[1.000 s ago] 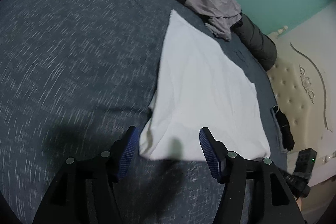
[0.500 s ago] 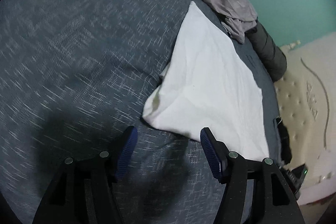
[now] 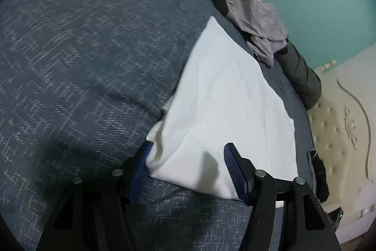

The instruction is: Fold clothes

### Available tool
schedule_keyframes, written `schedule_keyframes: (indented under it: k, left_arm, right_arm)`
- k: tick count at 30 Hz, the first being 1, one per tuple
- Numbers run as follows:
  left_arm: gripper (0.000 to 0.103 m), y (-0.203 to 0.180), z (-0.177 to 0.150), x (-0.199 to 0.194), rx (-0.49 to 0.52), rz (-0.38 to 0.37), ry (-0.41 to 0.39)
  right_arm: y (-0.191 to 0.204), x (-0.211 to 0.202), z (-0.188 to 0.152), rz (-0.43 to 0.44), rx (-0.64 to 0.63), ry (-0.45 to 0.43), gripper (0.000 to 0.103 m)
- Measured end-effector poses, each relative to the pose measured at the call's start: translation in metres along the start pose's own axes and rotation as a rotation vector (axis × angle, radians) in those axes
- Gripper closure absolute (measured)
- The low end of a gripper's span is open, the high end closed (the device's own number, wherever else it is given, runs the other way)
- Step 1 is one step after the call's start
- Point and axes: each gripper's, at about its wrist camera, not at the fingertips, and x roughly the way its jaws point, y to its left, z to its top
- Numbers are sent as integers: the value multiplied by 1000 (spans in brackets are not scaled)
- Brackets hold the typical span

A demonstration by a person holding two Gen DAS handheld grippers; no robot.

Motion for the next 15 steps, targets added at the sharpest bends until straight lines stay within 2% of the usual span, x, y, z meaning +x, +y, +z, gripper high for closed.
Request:
schedule_keyframes:
  k: [2, 7, 8, 9, 15]
  left_arm:
    - [66, 1, 0, 1, -6, -6, -6]
    - [78, 4, 1, 1, -35, -35, -22]
    - [85, 2, 2, 0, -34, -41, -27]
    - [89, -1, 3, -3, -29, -47, -40]
    - [96, -26, 9, -12, 24, -87, -70]
  right_arm:
    - [-3, -1, 2, 2, 6, -7, 71]
    - [-12, -1, 1, -5, 30, 2, 70]
    - [-13, -1, 1, -3, 35, 0, 70]
    - [-15, -2, 2, -1, 39, -2, 70]
    - [-22, -7, 5, 1, 49, -17, 70]
